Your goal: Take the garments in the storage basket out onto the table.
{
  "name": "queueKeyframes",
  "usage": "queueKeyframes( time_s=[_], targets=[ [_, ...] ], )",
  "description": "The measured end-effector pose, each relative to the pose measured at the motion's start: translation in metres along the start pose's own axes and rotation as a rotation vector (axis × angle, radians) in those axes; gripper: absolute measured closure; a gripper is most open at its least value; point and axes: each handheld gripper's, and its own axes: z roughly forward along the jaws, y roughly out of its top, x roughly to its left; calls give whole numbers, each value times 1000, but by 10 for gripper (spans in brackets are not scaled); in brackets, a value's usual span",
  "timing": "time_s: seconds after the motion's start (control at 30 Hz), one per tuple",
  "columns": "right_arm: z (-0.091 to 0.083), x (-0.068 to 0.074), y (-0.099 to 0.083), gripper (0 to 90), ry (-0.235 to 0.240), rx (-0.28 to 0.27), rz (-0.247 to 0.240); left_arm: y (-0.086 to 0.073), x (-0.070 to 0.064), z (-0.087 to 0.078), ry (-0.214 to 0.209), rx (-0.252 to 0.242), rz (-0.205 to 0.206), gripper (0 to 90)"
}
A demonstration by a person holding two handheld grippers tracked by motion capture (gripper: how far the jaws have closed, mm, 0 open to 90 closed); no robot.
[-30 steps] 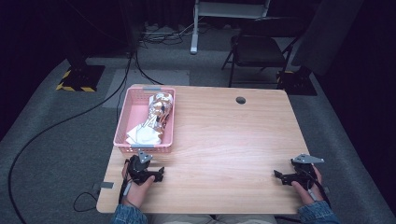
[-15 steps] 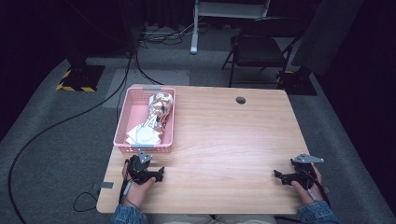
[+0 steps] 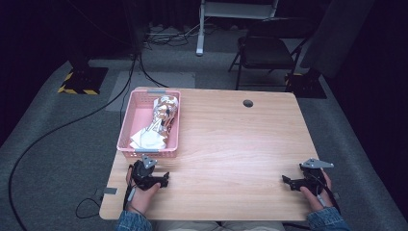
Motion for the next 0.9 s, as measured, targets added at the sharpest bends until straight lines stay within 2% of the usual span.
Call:
queueKeyframes(
  time_s=[0.1, 0.57, 0.9],
  targets=[
    [0, 0, 0, 0, 0, 0, -1, 0, 0, -2, -3, -5, -7, 27],
    [0, 0, 0, 0, 0, 0, -2, 11, -1, -21, 19, -103, -9, 29],
    [0, 0, 0, 0, 0, 0, -2, 18, -3, -31, 23, -146, -16, 31]
  ],
)
